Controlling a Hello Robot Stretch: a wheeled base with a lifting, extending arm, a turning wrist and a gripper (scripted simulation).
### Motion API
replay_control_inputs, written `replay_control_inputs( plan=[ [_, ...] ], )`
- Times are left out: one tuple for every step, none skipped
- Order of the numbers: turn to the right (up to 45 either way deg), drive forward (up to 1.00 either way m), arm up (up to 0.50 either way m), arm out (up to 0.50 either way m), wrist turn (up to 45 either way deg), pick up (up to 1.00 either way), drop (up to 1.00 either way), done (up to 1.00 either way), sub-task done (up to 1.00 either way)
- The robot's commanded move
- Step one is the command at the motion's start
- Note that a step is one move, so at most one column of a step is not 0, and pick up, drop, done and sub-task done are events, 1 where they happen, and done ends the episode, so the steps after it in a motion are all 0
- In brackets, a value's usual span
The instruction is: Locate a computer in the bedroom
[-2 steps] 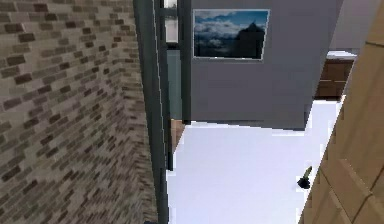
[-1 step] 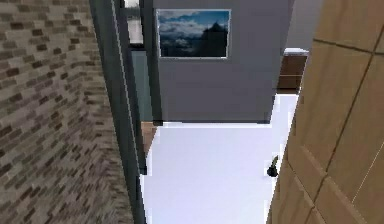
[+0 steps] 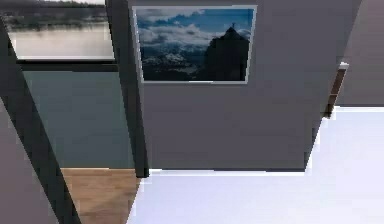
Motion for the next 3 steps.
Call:
replay_control_inputs(
  plan=[
    [21.0, 0.00, 0.00, 0.00, 0.0, 0.00, 0.00, 0.00, 0.00],
    [0.0, 0.05, 0.00, 0.00, 0.0, 0.00, 0.00, 0.00, 0.00],
    [9.0, 0.00, 0.00, 0.00, 0.0, 0.00, 0.00, 0.00, 0.00]
  ],
)
